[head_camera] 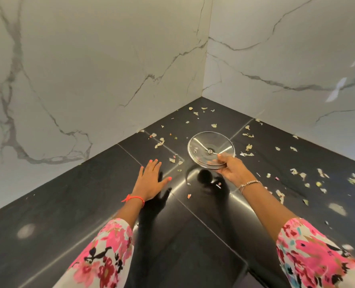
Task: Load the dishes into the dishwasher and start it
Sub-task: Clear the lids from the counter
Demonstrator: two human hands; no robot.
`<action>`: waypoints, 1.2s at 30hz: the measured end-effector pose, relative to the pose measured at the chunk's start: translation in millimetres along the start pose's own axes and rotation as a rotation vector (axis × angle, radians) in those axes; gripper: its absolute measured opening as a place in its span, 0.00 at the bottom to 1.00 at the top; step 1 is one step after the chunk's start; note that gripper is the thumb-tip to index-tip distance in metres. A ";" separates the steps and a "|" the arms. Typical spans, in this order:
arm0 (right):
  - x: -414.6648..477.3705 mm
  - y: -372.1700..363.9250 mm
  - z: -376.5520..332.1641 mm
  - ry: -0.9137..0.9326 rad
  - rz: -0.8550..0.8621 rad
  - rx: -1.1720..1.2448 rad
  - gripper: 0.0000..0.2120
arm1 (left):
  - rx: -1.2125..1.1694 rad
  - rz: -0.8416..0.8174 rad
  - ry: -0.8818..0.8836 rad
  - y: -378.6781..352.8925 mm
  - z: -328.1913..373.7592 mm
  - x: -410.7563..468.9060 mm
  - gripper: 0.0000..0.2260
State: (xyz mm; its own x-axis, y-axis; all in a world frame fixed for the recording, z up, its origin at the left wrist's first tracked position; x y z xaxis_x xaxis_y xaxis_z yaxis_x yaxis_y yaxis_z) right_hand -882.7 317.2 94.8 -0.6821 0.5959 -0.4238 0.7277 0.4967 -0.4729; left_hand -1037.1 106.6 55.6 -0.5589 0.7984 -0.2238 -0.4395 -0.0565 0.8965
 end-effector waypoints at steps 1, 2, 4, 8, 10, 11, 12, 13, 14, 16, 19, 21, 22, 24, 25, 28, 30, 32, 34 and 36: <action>-15.0 3.7 3.0 0.003 0.006 0.001 0.08 | 0.003 -0.002 -0.011 -2.8 5.9 -13.6 0.33; -32.2 8.1 7.0 0.000 0.011 -0.004 0.08 | -0.004 -0.002 -0.019 -5.7 11.6 -29.1 0.33; -64.2 16.1 16.8 -0.002 0.018 -0.009 0.07 | -0.029 -0.001 -0.028 -10.0 22.0 -55.9 0.32; -149.9 28.2 45.6 0.011 0.028 0.028 0.05 | -0.037 0.021 -0.102 -29.1 45.1 -130.1 0.31; -178.7 32.3 56.2 0.019 0.036 0.039 0.04 | -0.049 0.038 -0.130 -40.7 53.4 -153.9 0.31; -214.5 36.2 68.7 0.051 0.042 0.049 0.06 | -0.048 0.027 -0.163 -50.7 58.7 -183.9 0.30; -239.1 38.7 76.7 0.065 0.041 0.041 0.07 | -0.046 0.035 -0.180 -57.3 62.0 -201.7 0.30; -250.7 38.9 78.5 0.061 0.036 0.034 0.07 | -0.066 0.049 -0.177 -61.3 63.5 -206.7 0.31; -272.8 41.0 86.7 0.065 0.042 0.027 0.08 | -0.071 0.053 -0.174 -66.2 66.6 -224.7 0.31; -337.4 55.1 118.6 0.096 0.075 0.012 0.10 | -0.046 0.035 -0.248 -83.1 72.7 -281.5 0.30; -416.2 77.5 164.3 0.088 0.143 0.042 0.15 | -0.067 0.030 -0.323 -108.4 85.4 -357.1 0.29; -464.9 91.9 190.4 0.081 0.191 0.082 0.13 | -0.058 -0.019 -0.350 -124.7 92.1 -399.5 0.29; -489.6 98.7 201.0 0.072 0.217 0.090 0.11 | -0.037 -0.044 -0.365 -134.3 95.8 -417.2 0.29; -527.2 113.5 222.5 0.058 0.261 0.092 0.11 | -0.025 -0.090 -0.394 -155.2 103.1 -446.3 0.29; -546.0 123.1 235.7 0.056 0.289 0.096 0.12 | -0.018 -0.115 -0.415 -167.4 106.9 -462.1 0.30; -596.9 156.0 274.5 0.051 0.374 0.124 0.14 | -0.016 -0.171 -0.484 -202.8 117.4 -506.3 0.29; -630.9 178.6 298.5 0.038 0.438 0.161 0.15 | -0.010 -0.220 -0.509 -225.9 124.1 -534.1 0.28; -668.6 201.9 319.5 0.039 0.489 0.196 0.15 | 0.004 -0.266 -0.544 -250.8 134.5 -561.3 0.28; -703.6 222.3 338.7 0.047 0.508 0.235 0.15 | 0.024 -0.303 -0.575 -272.4 147.2 -588.0 0.28; -739.1 245.2 357.4 0.059 0.513 0.280 0.15 | 0.035 -0.332 -0.606 -294.9 163.7 -617.6 0.28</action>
State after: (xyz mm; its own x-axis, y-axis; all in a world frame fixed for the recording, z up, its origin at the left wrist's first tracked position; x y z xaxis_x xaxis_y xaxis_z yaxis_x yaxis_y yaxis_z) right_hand -225.5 -226.9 16.0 -0.2364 0.7544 -0.6123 0.9117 -0.0458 -0.4083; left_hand -447.2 -271.7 -7.9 0.0973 0.9648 -0.2445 -0.4908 0.2602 0.8315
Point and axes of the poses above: each hand's wrist, its own x-axis towards the middle knuckle, its own y-axis out of the back of the hand, z = x × y, the point moved 2 cm from there along x, towards the middle knuckle, and after that the axes turned 11 degrees about -z, right-handed, at the moved point
